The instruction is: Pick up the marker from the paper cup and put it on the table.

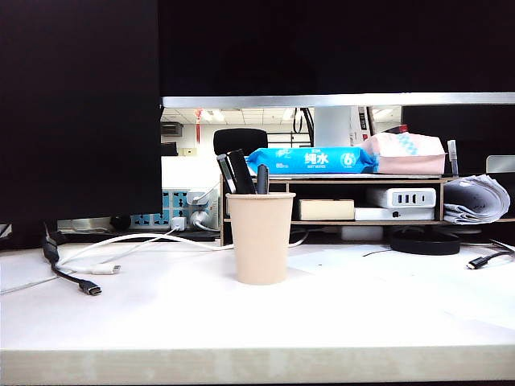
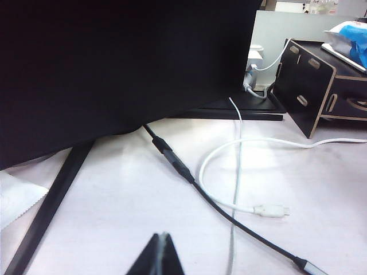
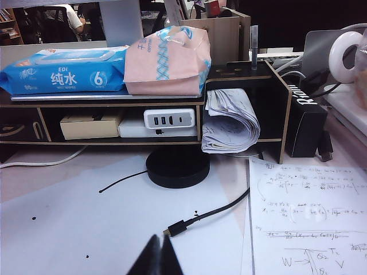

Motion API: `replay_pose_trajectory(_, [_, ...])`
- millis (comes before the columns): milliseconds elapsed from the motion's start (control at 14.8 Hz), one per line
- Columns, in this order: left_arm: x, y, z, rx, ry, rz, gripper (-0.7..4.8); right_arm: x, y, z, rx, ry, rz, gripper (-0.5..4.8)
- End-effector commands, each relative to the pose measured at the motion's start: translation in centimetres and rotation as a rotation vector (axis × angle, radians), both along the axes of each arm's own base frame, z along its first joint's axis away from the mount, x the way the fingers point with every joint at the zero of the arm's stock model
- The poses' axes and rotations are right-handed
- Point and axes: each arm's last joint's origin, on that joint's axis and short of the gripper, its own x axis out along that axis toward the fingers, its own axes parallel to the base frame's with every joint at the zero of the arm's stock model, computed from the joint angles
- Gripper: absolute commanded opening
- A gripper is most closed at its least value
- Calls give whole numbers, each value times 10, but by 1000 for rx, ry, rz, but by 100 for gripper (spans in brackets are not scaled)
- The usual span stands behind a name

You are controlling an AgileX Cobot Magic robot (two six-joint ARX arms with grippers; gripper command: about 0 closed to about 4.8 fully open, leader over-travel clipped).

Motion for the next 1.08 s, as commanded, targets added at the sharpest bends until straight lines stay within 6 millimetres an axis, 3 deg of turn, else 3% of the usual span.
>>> replay_pose_trajectory(68, [0,0,1,4,-12,-2,-6,0,0,0,3,-8,-2,-5])
replay_pose_trajectory(203, [0,-1,1,4,-12,-10,-6,0,0,0,2,-9,-2,-5])
replay_pose_trajectory(271, [-2,-18,1,3,-13,-184,-6,0,0,0,3,-9,-1,-5])
replay_pose_trajectory(406, [-5,-31,1,2,-13,-320,-6,0,0,0,3,-9,4,-5])
replay_pose_trajectory(609, [-23,-62,1,-1,-13,-693,-6,0,0,0,37,-6,9,-5])
replay_pose_trajectory(745, [-26,-66,1,-1,-13,-746,-6,0,3,2,301,16,109,-5])
replay_pose_trajectory(880, [-26,-66,1,0,-9,-745,-6,-3,9,8,322,19,344,-6])
replay_pose_trajectory(1016, [-26,-66,1,1,-7,-745,-6,-8,10,30,307,-44,381,-6])
replay_pose_trajectory(1083, [-26,-66,1,2,-6,-746,-6,-7,9,44,332,-39,317,-6])
